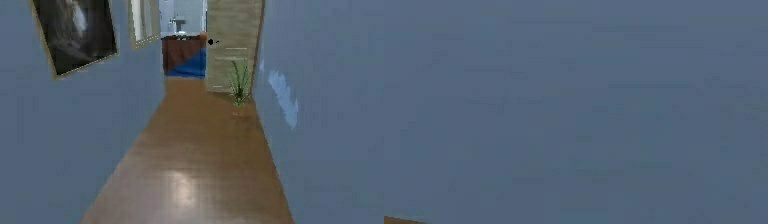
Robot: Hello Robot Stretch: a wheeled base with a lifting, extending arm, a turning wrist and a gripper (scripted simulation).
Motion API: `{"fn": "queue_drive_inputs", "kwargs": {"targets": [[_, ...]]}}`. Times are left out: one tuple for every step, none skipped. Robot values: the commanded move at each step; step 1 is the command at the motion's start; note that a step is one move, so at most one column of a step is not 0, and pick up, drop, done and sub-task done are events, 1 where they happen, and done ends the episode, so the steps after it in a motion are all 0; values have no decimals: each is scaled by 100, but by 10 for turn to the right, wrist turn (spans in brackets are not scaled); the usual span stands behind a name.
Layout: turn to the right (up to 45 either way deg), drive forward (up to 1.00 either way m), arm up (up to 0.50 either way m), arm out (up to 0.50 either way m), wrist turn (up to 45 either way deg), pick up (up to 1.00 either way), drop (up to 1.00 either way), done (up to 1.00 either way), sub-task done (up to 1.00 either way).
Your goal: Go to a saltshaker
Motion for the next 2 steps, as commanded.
{"fn": "queue_drive_inputs", "kwargs": {"targets": [[0, 100, 0, 0, 0, 0, 0, 0, 0], [0, 100, 0, 0, 0, 0, 0, 0, 0]]}}
